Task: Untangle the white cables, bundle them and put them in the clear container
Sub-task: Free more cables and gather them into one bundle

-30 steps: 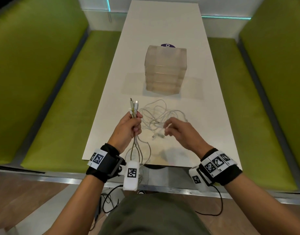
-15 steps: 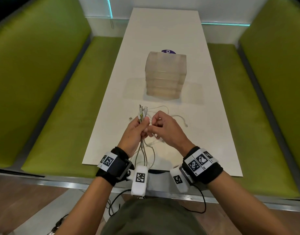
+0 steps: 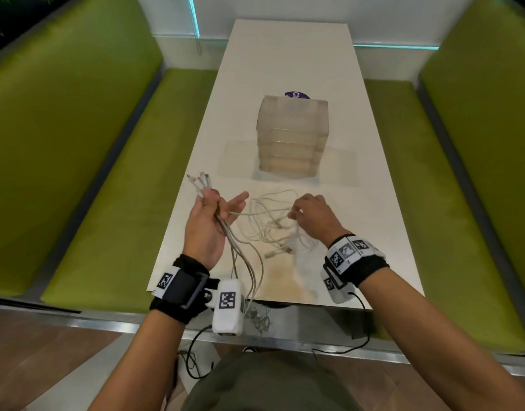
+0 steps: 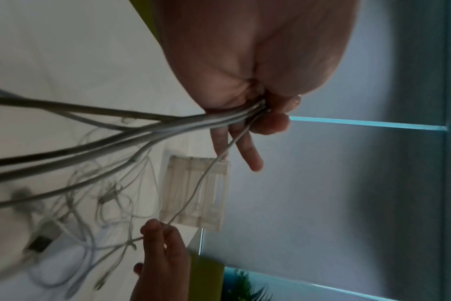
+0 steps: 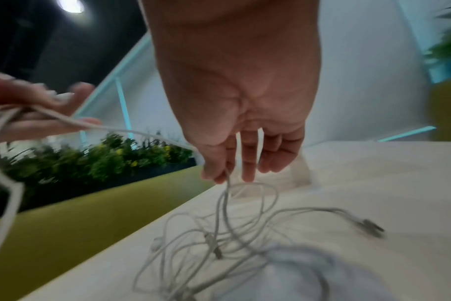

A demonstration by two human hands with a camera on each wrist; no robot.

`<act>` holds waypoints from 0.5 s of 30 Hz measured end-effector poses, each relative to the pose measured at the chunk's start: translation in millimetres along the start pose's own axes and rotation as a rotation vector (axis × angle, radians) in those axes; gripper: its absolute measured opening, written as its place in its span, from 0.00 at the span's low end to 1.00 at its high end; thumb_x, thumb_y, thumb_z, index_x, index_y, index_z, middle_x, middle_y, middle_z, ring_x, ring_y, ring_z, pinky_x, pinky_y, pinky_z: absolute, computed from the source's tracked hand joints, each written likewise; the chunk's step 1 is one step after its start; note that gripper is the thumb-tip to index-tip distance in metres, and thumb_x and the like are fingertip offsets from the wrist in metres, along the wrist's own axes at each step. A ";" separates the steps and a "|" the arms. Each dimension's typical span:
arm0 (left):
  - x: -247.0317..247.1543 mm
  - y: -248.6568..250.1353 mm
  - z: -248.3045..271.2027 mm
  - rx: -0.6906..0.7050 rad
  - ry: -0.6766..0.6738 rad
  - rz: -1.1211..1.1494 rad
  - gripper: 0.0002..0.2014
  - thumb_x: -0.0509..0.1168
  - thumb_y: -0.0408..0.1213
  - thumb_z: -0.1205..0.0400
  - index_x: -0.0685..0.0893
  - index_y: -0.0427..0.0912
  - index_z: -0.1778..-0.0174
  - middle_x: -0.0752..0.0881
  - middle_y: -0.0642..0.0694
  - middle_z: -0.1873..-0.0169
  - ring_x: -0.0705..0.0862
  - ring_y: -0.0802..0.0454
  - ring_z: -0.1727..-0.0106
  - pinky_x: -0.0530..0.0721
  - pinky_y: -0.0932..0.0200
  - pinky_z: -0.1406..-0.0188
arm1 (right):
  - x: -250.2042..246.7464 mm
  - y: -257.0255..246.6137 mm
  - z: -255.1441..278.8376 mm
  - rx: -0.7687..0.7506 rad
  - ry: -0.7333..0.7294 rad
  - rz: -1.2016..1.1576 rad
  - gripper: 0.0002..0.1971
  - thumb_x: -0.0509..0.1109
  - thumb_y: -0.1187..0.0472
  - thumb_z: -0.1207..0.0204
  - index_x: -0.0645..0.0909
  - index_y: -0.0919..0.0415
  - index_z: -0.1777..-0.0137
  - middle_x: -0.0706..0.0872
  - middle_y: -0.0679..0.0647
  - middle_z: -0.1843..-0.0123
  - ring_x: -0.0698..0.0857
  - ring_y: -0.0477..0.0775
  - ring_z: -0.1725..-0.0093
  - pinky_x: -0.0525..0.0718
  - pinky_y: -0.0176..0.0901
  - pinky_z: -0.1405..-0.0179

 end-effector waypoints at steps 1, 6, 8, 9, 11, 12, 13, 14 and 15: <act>-4.0 4.6 -1.4 0.008 0.013 0.005 0.14 0.47 0.41 0.10 0.71 0.41 0.58 0.70 0.50 0.80 0.90 0.45 0.58 0.85 0.45 0.41 | -3.6 3.7 -2.0 0.015 0.028 -0.095 0.12 0.64 0.54 0.19 0.83 0.62 0.46 0.83 0.60 0.42 0.76 0.63 0.41 0.75 0.51 0.45; -19.4 5.3 -8.1 0.011 0.110 -0.084 0.15 0.54 0.45 0.11 0.69 0.45 0.63 0.62 0.53 0.78 0.62 0.57 0.78 0.69 0.63 0.79 | -30.6 -21.2 6.2 -0.084 0.065 -0.562 0.10 0.66 0.55 0.20 0.82 0.58 0.59 0.90 0.54 0.64 0.82 0.41 0.68 0.79 0.32 0.64; -16.1 -0.7 -7.5 0.006 0.073 -0.230 0.14 0.60 0.47 0.14 0.69 0.46 0.63 0.62 0.54 0.78 0.59 0.58 0.78 0.62 0.64 0.80 | -38.7 -36.7 11.1 -0.144 0.070 -0.596 0.10 0.68 0.54 0.21 0.83 0.55 0.62 0.89 0.53 0.68 0.79 0.38 0.73 0.78 0.30 0.68; -12.2 -4.2 -6.0 0.003 0.041 -0.308 0.13 0.64 0.47 0.17 0.70 0.46 0.62 0.63 0.55 0.77 0.60 0.58 0.78 0.62 0.64 0.80 | -41.5 -43.2 13.0 -0.167 0.079 -0.613 0.09 0.69 0.54 0.21 0.84 0.54 0.62 0.89 0.52 0.69 0.78 0.39 0.73 0.77 0.32 0.68; -2.1 -12.4 -2.7 -0.023 -0.016 -0.461 0.10 0.67 0.45 0.20 0.74 0.46 0.59 0.66 0.55 0.76 0.62 0.58 0.77 0.64 0.64 0.80 | -44.5 -52.6 15.1 -0.204 0.099 -0.642 0.08 0.71 0.54 0.23 0.86 0.54 0.62 0.87 0.51 0.70 0.79 0.43 0.71 0.77 0.38 0.67; 3.4 -16.8 -1.5 -0.043 -0.042 -0.520 0.08 0.68 0.43 0.20 0.75 0.45 0.58 0.67 0.55 0.76 0.62 0.57 0.77 0.65 0.64 0.79 | -44.8 -55.1 15.1 -0.220 0.103 -0.643 0.08 0.71 0.54 0.23 0.87 0.54 0.61 0.86 0.50 0.70 0.80 0.45 0.69 0.78 0.40 0.67; 8.2 -20.7 -0.8 -0.058 -0.067 -0.559 0.07 0.68 0.41 0.19 0.77 0.45 0.59 0.67 0.55 0.77 0.63 0.57 0.77 0.65 0.63 0.79 | -45.3 -57.2 15.2 -0.236 0.104 -0.634 0.07 0.72 0.54 0.24 0.87 0.55 0.60 0.85 0.49 0.71 0.80 0.46 0.69 0.78 0.40 0.66; 12.0 -23.5 0.1 -0.065 -0.085 -0.575 0.07 0.67 0.40 0.18 0.78 0.44 0.60 0.66 0.54 0.78 0.62 0.56 0.78 0.65 0.62 0.79 | -44.9 -57.6 14.6 -0.251 0.107 -0.617 0.07 0.72 0.55 0.24 0.87 0.56 0.59 0.84 0.48 0.71 0.79 0.46 0.69 0.77 0.40 0.66; 14.1 -24.7 0.7 -0.063 -0.086 -0.579 0.08 0.65 0.39 0.17 0.79 0.42 0.61 0.65 0.53 0.79 0.61 0.56 0.79 0.64 0.61 0.79 | -44.7 -57.2 13.6 -0.268 0.116 -0.587 0.07 0.72 0.55 0.24 0.87 0.57 0.59 0.83 0.48 0.71 0.78 0.46 0.70 0.76 0.40 0.67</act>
Point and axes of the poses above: each hand's wrist, its own z-axis away from the middle knuckle, its own x-axis out of the palm, y = z × x, the point moved 5 cm from there along -z, towards the middle knuckle
